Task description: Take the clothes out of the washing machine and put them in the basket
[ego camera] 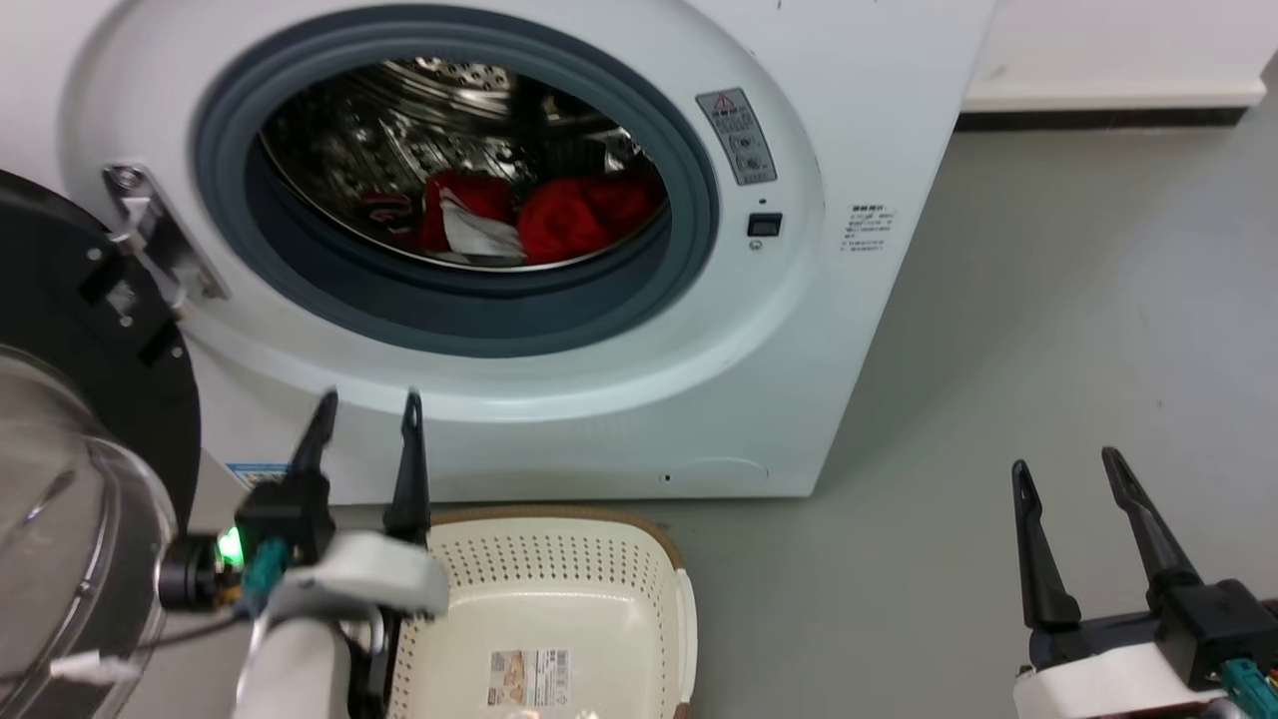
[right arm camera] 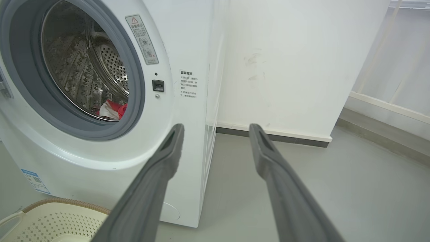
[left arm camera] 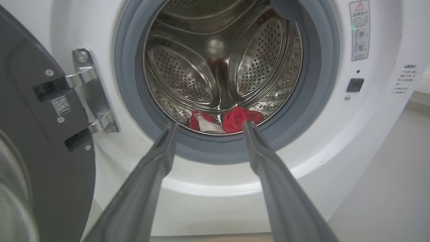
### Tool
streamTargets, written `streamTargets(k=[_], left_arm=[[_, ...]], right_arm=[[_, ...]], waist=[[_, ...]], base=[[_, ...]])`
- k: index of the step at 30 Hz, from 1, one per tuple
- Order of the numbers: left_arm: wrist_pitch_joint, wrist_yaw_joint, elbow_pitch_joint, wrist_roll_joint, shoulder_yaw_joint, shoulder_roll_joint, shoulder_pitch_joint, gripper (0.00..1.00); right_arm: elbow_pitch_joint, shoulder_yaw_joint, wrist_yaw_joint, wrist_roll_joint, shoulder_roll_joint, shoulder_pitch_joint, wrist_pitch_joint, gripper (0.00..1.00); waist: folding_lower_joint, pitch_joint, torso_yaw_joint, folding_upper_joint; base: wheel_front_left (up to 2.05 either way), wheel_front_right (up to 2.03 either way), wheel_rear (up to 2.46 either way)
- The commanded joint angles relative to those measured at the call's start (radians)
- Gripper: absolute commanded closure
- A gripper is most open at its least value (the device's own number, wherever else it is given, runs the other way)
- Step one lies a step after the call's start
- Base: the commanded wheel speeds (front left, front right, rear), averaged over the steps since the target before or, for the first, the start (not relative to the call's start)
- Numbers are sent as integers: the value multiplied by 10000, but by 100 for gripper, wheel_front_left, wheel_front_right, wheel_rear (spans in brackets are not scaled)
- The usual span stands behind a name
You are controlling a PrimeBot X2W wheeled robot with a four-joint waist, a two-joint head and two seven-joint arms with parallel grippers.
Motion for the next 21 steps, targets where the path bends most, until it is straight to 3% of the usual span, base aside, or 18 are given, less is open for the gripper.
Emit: streamTargets(k=[1, 13, 21], left_arm=[[-26, -40, 43, 48, 2, 58, -251, 0], [102, -607, 3628, 582, -539, 1104, -5349, 0], [1548, -850, 5668, 838, -1188, 1877, -8815, 0]], right_arm=[[-54, 18, -7, 47, 9, -178, -37, 0], [-220, 168, -7, 470, 11, -1458, -35, 0], [-366, 199, -7, 1021, 19, -2388, -34, 0]], waist=[[0, 325, -191, 0], [0, 2677, -1320, 0], [0, 4603, -1994, 0]], base=[[0, 0, 0], [0, 0, 0], [0, 0, 0]])
